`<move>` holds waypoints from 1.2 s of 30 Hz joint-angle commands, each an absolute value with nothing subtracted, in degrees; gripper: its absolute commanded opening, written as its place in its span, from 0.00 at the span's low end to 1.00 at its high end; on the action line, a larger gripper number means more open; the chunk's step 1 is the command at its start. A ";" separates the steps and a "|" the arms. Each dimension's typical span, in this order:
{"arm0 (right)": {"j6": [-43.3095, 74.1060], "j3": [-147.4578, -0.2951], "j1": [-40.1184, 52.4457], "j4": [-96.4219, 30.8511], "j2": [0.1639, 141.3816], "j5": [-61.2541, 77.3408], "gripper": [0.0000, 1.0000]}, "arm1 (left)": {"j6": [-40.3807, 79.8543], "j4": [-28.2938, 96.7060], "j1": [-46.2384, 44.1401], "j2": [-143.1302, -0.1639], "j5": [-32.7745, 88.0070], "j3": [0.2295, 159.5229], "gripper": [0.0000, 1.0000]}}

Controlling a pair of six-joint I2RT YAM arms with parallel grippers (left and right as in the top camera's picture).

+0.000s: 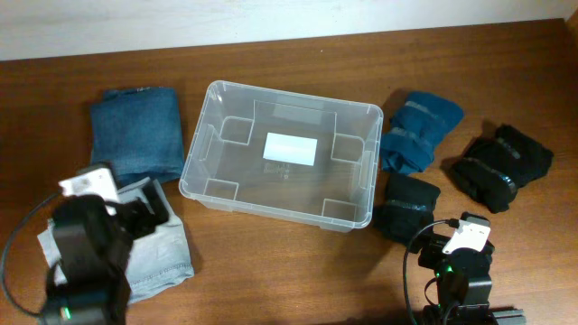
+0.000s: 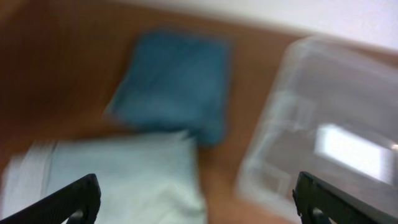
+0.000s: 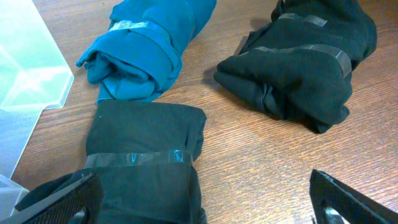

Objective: Pack container
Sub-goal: 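Reach the left gripper to the light-blue jeans and grasp its edge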

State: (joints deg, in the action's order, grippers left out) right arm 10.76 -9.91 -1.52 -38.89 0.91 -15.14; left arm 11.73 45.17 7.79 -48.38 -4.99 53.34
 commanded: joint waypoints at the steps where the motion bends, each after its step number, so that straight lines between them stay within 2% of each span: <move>1: 11.40 -9.43 -1.96 -38.79 0.30 -15.25 0.98 | 17.32 47.11 16.73 -55.07 -2.07 56.60 1.00; 6: 11.40 -9.43 -1.96 -38.79 0.30 -15.25 0.98 | 17.34 50.26 35.40 -66.19 6.76 60.64 1.00; 9: 11.40 -9.43 -1.96 -38.79 0.30 -15.25 0.99 | 17.34 50.65 43.70 -70.81 11.70 61.43 1.00; 12: 11.40 -9.43 -1.96 -38.79 0.30 -15.25 0.98 | 17.32 53.80 50.37 -74.13 15.29 61.43 1.00; 17: 11.40 -9.43 -1.96 -38.79 0.30 -15.25 0.98 | 17.32 60.07 58.83 -77.78 13.63 61.32 1.00; 24: 11.40 -9.43 -1.96 -38.79 0.30 -15.25 0.98 | 17.30 60.20 65.25 -78.76 8.60 58.30 1.00; 34: 11.40 -9.43 -1.96 -38.79 0.30 -15.25 0.98 | 7.88 54.24 65.89 -78.85 9.58 52.27 0.99; 36: 11.40 -9.43 -1.96 -38.79 0.30 -15.25 0.98 | 7.11 54.24 65.89 -78.91 7.92 52.25 0.96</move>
